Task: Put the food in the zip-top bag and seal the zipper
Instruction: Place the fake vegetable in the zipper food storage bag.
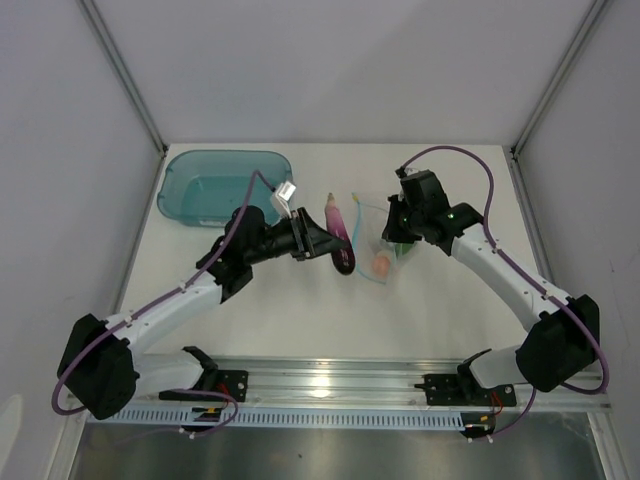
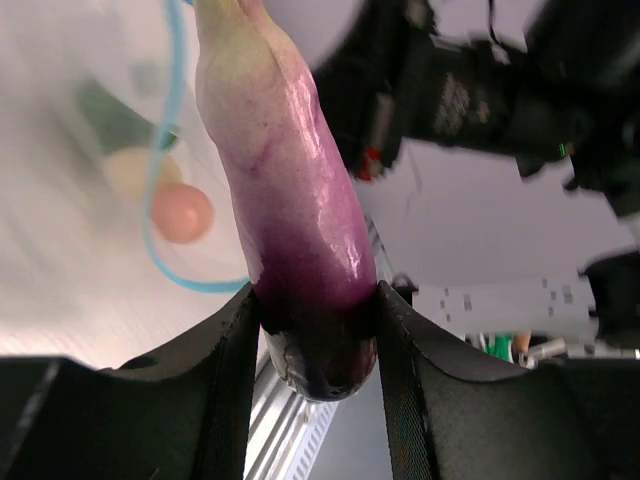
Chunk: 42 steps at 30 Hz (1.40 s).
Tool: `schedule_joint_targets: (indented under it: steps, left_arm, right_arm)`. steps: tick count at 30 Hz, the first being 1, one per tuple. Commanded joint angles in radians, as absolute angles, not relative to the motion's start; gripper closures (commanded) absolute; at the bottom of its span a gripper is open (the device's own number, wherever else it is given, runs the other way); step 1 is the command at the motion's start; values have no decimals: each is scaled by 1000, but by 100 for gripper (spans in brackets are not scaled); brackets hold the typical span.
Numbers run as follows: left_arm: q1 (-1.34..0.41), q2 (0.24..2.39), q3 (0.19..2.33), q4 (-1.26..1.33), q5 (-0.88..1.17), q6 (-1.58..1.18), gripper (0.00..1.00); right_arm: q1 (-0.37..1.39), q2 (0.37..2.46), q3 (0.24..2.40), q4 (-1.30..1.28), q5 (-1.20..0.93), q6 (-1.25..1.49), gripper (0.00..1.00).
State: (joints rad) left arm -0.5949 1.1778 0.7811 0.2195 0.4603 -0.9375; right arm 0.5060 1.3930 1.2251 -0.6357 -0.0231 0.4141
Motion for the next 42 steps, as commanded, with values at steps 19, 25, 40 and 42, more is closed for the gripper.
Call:
schedule_joint_targets:
  steps: [19,25,40,42]
  left_arm:
    - [-767,1468,862,248,761,-890,99]
    - [-721,1538,877,304,804,-997,99]
    - [-686,1601,1107,-40,553,-950,99]
    - [-687,1598,1123,-72,497,-943,99]
  right_arm:
    - [558,1284,1174,-581,-64,361,100]
    - [557,1247,1147,-580,-67,333,100]
    - [607,1204,1092,-542,-120,365,100]
    - [609,1206,1101,-543,-120,380,100]
